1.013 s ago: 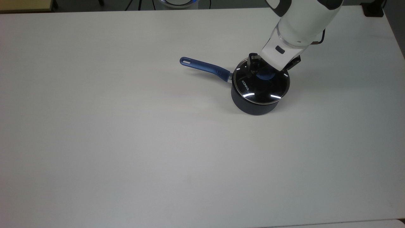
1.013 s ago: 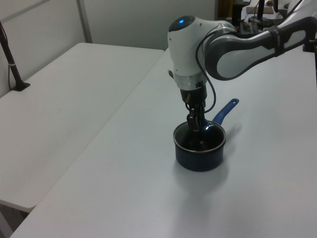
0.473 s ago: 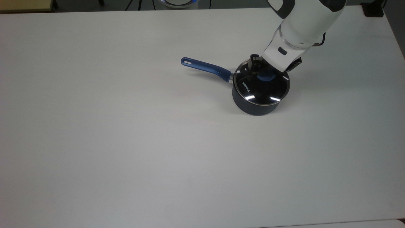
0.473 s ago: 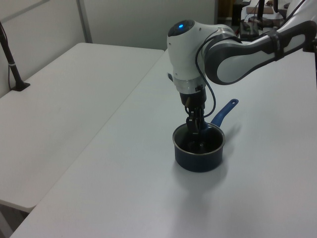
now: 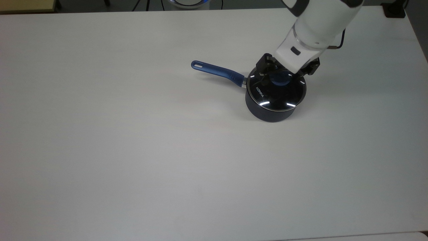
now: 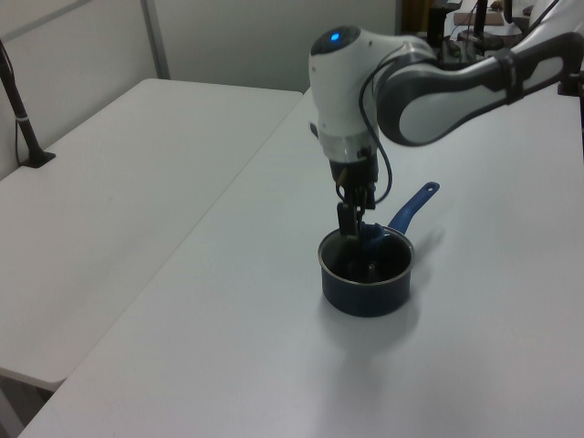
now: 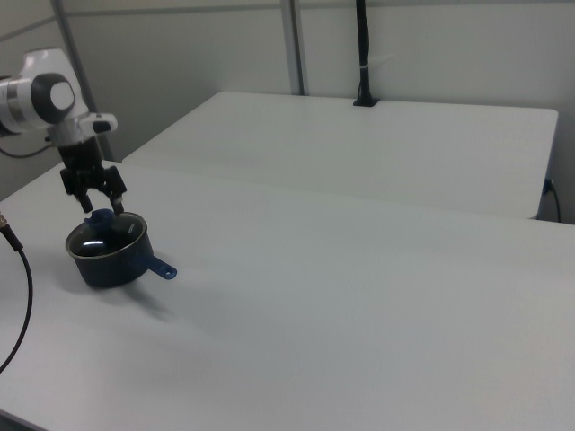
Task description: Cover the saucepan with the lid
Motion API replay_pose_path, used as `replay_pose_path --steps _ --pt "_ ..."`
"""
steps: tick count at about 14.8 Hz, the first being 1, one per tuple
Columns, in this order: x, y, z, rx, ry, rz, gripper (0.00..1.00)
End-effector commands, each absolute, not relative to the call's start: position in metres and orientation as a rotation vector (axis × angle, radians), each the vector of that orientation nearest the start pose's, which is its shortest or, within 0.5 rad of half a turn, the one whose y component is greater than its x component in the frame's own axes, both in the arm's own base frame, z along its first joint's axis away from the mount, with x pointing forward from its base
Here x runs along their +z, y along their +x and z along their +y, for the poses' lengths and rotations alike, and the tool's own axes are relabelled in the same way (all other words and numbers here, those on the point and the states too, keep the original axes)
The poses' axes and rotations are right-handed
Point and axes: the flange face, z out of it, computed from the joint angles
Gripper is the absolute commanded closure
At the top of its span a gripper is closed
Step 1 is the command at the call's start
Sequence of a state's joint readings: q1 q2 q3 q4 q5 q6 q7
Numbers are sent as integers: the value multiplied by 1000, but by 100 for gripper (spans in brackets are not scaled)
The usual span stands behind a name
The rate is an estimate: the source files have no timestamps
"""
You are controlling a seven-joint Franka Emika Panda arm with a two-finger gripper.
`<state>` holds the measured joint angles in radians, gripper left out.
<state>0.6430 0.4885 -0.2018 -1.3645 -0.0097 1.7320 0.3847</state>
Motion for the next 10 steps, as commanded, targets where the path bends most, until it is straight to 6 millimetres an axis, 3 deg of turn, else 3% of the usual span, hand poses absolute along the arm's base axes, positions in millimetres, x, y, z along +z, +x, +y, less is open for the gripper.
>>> replay_pose_path --steps 1,3,6,8,10 --pt "507 611 273 -42 -3218 16 0" --pt "532 614 234 -43 -3204 114 0" --pt "559 625 154 -52 -3180 284 0" --pt "567 627 98 -10 -3191 315 0" --pt "564 625 54 84 -3204 321 0"
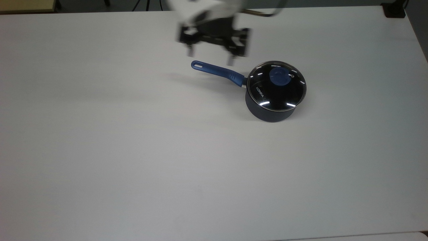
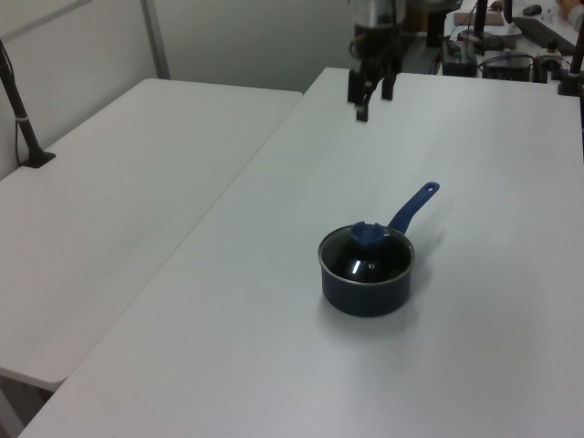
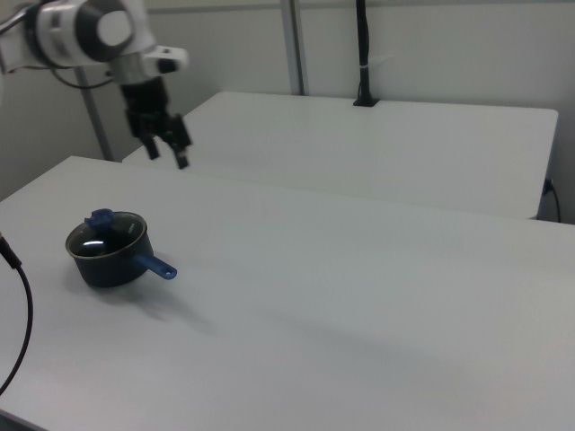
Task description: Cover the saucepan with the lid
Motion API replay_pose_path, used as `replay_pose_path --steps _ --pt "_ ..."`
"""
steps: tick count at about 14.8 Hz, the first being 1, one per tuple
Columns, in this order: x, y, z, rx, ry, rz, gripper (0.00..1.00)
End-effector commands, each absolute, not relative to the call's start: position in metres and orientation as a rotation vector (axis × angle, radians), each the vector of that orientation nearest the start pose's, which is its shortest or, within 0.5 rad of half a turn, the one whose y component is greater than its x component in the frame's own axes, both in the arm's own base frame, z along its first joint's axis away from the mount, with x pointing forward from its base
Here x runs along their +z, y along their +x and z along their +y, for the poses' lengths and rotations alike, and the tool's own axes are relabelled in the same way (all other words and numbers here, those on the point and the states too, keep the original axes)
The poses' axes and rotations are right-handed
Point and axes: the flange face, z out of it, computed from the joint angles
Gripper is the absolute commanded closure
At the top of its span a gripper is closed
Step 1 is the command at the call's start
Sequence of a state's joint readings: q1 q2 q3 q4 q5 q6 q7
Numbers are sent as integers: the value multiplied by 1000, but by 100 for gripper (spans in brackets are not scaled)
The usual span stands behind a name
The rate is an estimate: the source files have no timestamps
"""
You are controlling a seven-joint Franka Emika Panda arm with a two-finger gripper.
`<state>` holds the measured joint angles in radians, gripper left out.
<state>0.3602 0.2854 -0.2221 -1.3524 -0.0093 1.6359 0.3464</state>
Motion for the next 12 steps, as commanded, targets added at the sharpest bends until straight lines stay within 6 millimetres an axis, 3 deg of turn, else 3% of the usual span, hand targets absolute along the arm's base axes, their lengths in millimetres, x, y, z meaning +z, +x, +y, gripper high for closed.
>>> replay_pose_path --steps 1,3,6,12 --pt "566 625 27 96 -3198 349 0" --pt "572 619 -30 100 -3179 373 0" --pt "574 616 -63 88 -3158 440 0" --pt "576 616 -78 70 -3155 466 0"
